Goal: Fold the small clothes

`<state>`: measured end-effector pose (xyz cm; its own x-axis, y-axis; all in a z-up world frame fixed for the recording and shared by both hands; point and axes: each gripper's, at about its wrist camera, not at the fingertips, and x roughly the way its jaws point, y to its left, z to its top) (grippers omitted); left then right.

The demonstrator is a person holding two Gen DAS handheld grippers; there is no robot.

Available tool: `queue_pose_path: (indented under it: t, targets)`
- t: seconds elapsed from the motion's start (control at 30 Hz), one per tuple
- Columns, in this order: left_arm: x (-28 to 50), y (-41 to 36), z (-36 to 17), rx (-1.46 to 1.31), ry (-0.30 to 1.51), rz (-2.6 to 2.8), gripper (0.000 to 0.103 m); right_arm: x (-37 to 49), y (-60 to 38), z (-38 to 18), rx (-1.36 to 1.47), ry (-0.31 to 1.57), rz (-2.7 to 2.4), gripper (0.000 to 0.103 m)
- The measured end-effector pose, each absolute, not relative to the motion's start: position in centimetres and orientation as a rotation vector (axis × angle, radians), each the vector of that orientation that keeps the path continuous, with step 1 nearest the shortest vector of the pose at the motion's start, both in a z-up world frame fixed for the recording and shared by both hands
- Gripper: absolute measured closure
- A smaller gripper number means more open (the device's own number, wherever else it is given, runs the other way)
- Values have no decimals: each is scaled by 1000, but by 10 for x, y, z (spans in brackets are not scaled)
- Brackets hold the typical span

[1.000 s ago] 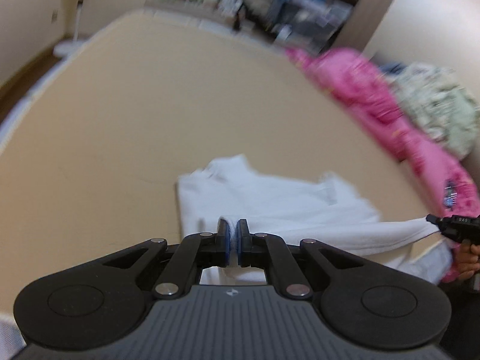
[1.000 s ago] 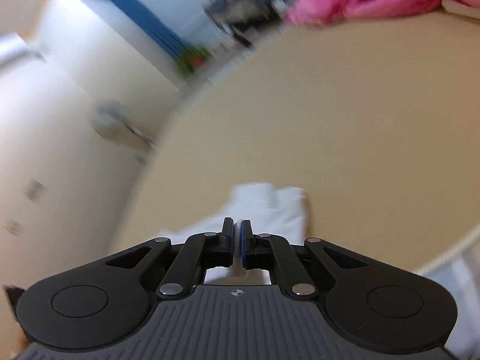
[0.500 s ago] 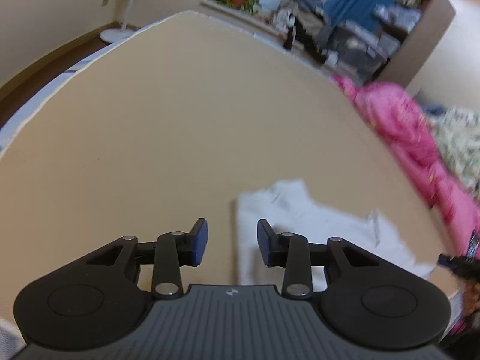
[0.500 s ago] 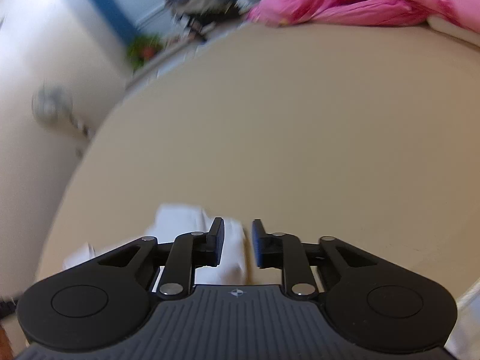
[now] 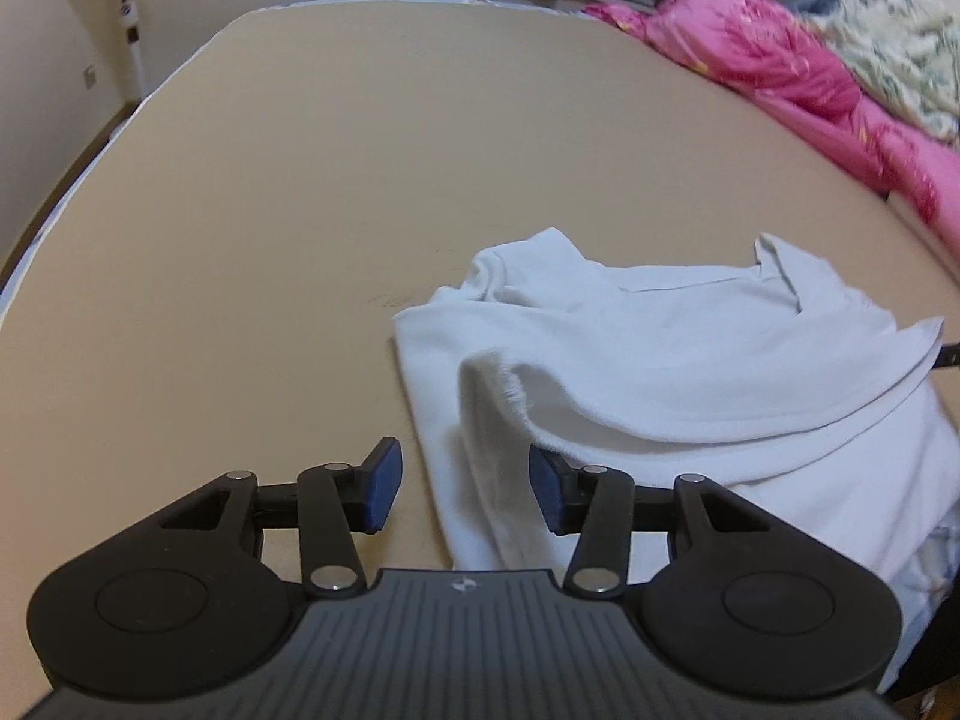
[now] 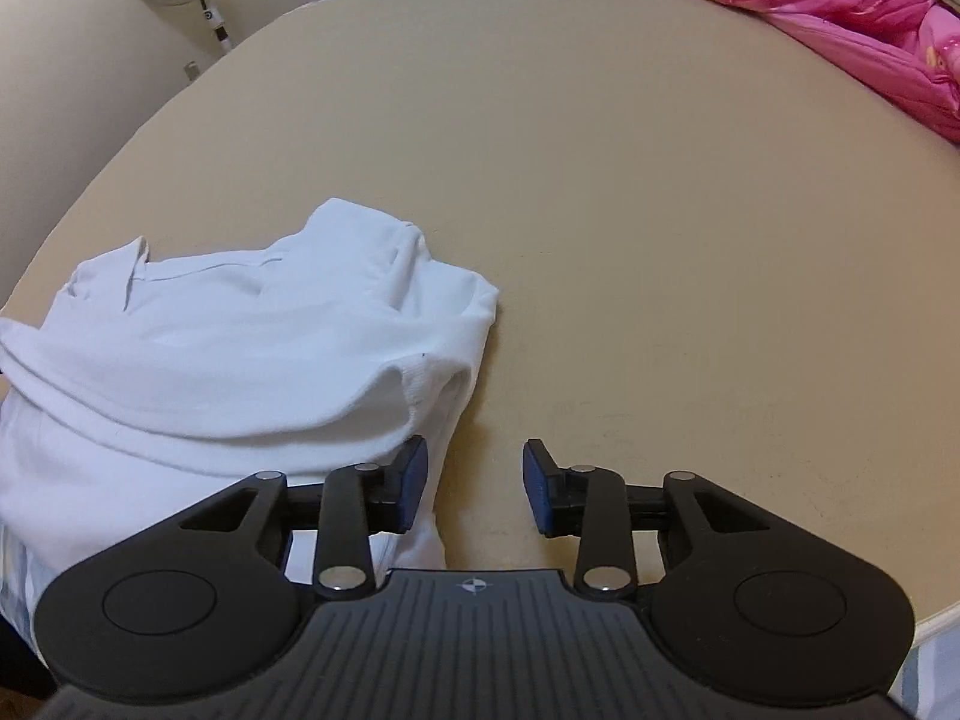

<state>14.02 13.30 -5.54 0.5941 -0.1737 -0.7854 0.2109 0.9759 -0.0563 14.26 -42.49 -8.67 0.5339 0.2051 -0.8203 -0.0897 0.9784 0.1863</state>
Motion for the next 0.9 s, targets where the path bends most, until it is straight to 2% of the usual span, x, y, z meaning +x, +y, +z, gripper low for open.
queue_pose_path:
  t: [0.13,0.23,0.6,0.63,0.67,0.73,0.8,0.9]
  targets:
    - [154,128,-58,46,893,-204,51,154,-410,-86,66,940,191,66]
    - [163,131,-56,-3,881,-201,51,165,-412,-84,135,901,176,66]
    - [181,118,-56,-31,851,-212,51,184,-394,-86,151,873,177,66]
    - [181,117,-56,-28,849,-211,51,184,-392,-85,145,869,174,69]
    - [181,116,-56,-25,849,-210,52,184,-391,-85,144,864,174,77]
    - [182,116,-57,-28,853,-217,60,185,-393,-83,167,861,185,93]
    - [182,116,-56,-26,850,-234,98,184,-395,-81,188,850,181,97]
    - [179,122,-47,-18,792,-210,99,182,-402,-70,248,777,167,98]
